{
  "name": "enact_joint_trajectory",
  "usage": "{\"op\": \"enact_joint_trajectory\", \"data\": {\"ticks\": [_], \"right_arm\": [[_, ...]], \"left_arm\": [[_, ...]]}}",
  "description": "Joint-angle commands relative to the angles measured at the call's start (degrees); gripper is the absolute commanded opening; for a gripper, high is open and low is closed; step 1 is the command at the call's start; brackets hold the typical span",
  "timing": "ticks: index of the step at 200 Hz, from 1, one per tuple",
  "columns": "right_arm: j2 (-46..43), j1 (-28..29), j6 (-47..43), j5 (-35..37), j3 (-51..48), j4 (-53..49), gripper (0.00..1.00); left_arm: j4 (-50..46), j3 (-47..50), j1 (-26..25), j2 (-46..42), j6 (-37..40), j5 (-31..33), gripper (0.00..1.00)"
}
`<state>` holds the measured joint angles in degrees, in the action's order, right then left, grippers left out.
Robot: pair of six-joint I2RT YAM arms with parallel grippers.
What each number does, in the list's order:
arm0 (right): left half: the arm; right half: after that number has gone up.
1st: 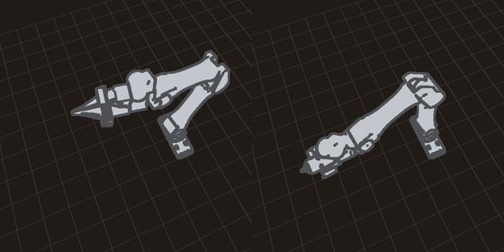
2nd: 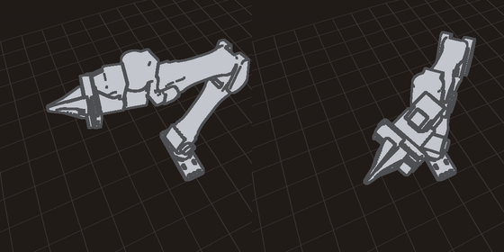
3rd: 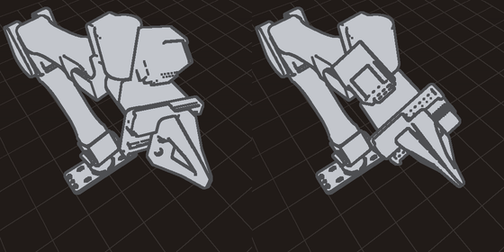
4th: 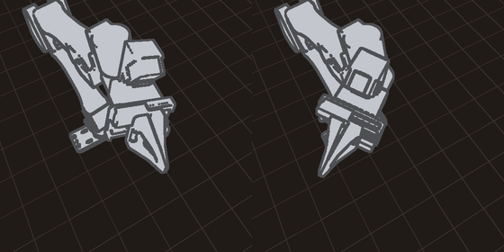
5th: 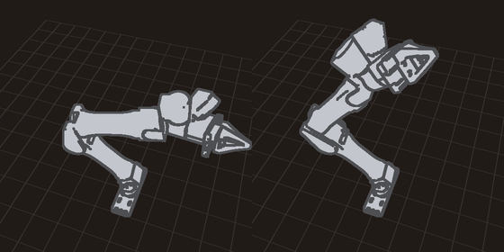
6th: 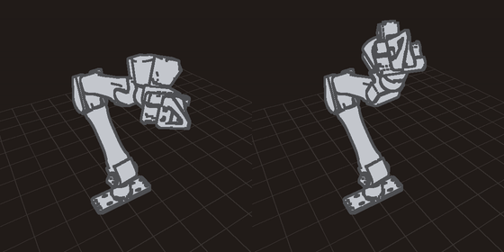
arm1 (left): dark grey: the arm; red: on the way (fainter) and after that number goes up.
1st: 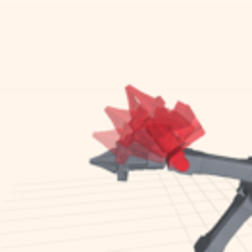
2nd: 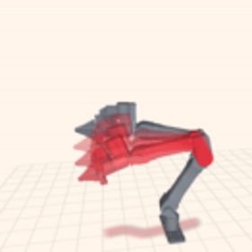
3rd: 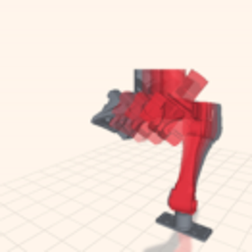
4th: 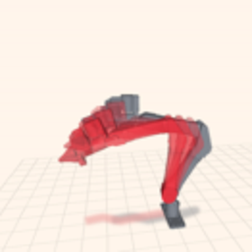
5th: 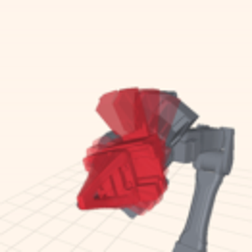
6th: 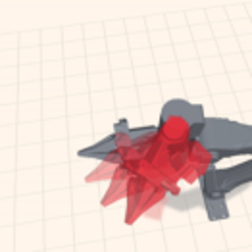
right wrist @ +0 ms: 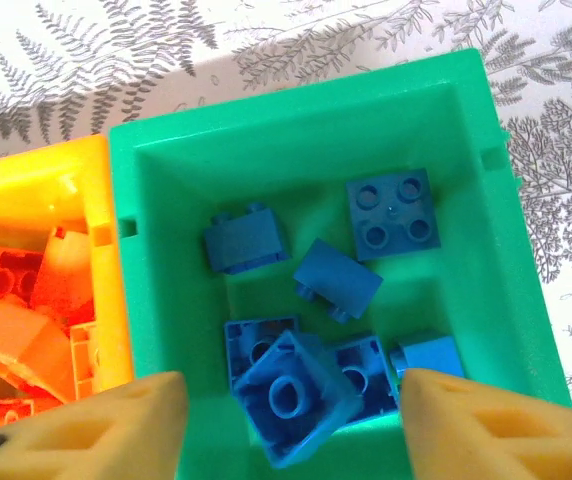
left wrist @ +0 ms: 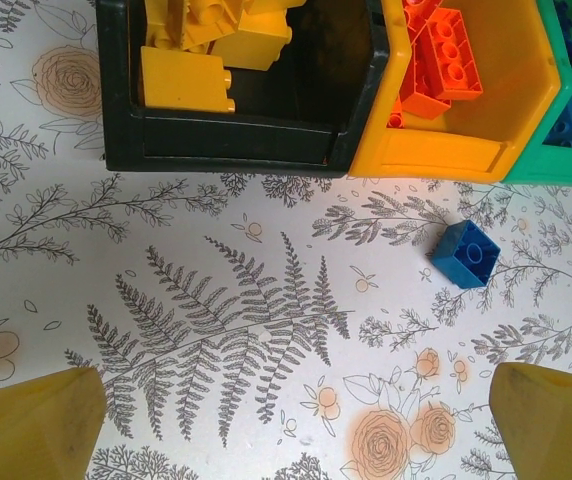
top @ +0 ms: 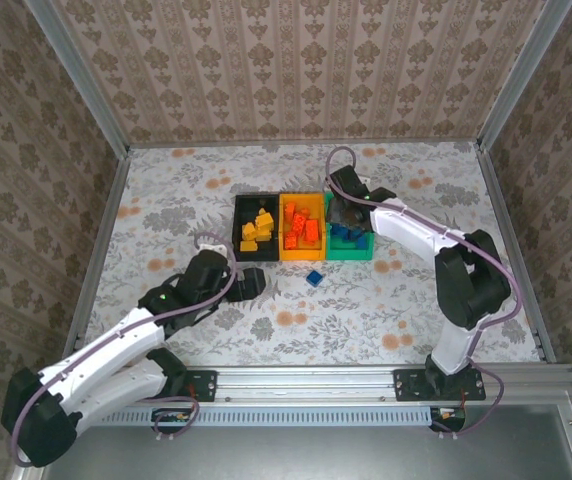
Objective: Sort the legos into containers by color
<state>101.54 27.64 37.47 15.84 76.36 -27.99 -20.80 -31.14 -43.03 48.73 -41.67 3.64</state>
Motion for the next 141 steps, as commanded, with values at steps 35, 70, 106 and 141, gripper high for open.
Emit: {"op": "enact_joint_trajectory", "data": {"ticks": [35,70,106,141], "right_arm": [[-13.78,5.21,-1.81,-3.78,-5.86,-0.12,0.80],[-18.18,11.92,-1.34,-4.71,-13.14,1.63,0.85],[-10.86,16.17,-0.64,-7.58,-16.58,4.61,0.97],[-3.49,18.82,-0.30,-2.52,-14.89,3.72,0.93]], "left_arm": [[-3.76,-0.46,0.55,-3.96,0.05,1.80,1.00],[-6.14,-0.19,0.74,-6.39,-0.11,2.51,1.00],[-6.50,1.37,0.94,-8.21,-1.13,2.47,1.00],[-7.40,1.77,1.07,-8.63,-1.48,2.31,1.00]]}}
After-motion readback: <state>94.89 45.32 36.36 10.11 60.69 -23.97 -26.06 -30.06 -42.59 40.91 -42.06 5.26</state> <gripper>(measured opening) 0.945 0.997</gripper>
